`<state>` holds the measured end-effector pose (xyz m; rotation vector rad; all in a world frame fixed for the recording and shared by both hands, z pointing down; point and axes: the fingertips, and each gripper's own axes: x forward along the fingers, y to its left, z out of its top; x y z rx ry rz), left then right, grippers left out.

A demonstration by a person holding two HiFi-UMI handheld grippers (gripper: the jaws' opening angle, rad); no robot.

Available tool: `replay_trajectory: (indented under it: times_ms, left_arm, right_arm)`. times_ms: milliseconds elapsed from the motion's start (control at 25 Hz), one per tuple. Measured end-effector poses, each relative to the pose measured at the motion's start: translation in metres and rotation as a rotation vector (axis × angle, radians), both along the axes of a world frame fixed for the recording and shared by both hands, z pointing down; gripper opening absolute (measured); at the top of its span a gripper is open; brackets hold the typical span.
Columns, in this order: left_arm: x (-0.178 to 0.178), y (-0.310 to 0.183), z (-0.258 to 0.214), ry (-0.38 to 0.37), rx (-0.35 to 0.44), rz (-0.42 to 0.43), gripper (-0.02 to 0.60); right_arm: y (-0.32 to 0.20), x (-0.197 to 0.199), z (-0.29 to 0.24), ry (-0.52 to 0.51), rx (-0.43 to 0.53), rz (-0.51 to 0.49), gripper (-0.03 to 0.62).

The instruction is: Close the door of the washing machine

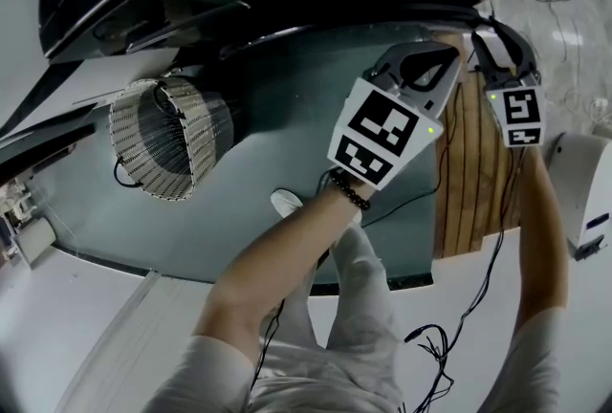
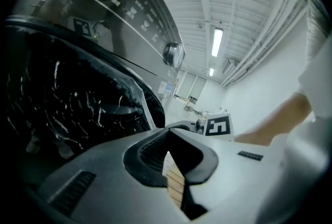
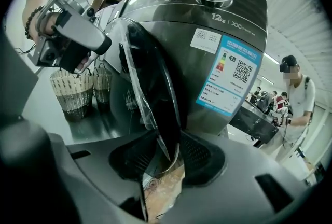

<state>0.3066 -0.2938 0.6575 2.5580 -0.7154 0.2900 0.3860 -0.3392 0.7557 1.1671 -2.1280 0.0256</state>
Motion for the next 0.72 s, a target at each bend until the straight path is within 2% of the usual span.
replay_trajectory:
  times_ms: [160,520,720]
  left_arm:
    - [-0.006,-0.002,0.0,0.051,-0.05,-0.038,0.003]
    - [-0.02,-0.002,-0.004,0.073,-0.03,-0.072,0.003]
    - [-0.024,0.002,-0.007,0.074,-0.019,-0.063,0.003]
  right_arm:
    - [-0.005,0.001,0.0,0.0,0.007,0.024,0.137]
    - [-0.012,0.003,0.001,0.008,-0.021,0.094,0.15]
    - [-0.015,0.002,0.003,-0.031,-0.014,0.156,0.153]
